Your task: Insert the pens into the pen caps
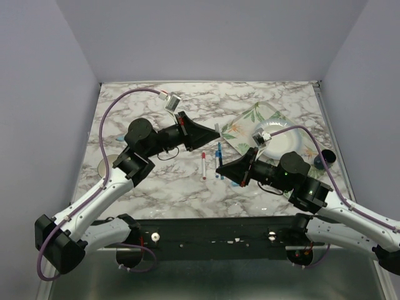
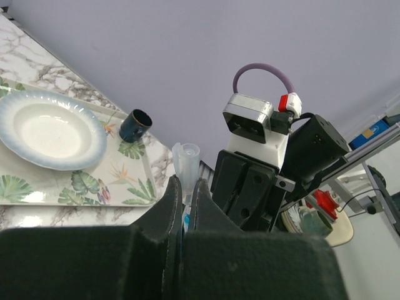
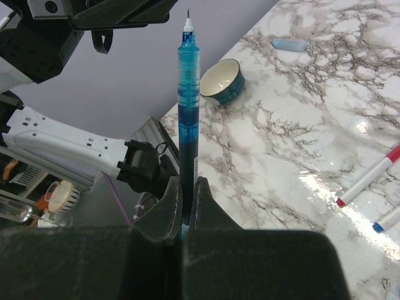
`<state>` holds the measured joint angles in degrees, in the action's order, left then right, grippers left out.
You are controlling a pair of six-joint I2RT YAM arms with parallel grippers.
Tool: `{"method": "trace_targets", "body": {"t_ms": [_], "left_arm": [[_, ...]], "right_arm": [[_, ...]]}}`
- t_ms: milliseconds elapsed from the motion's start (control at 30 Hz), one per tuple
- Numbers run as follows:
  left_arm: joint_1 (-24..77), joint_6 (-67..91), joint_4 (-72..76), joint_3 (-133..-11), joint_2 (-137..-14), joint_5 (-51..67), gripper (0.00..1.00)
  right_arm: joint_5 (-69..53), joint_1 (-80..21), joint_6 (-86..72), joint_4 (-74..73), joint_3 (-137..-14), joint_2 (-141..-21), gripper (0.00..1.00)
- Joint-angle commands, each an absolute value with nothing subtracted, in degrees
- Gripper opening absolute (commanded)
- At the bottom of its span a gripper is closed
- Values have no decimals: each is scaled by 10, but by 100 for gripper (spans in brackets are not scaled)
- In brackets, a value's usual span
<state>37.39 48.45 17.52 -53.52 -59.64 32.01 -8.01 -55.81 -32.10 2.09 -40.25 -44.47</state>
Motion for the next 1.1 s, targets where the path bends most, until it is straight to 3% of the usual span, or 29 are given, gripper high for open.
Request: {"method": "trace_targets", "body": {"t_ms": [0,867,1067], "left_arm": [[383,491,202,-522,-599,337,0],[404,452,135,-504,-572,333,0],[409,475,176,-496,-581,358,0]], "right_arm": [[-82,-560,-323,35,-409,-447,1],[-28,-559,-312,18,-420,-426,1],[-8,-559,-291,22,-433,-445,1]]}}
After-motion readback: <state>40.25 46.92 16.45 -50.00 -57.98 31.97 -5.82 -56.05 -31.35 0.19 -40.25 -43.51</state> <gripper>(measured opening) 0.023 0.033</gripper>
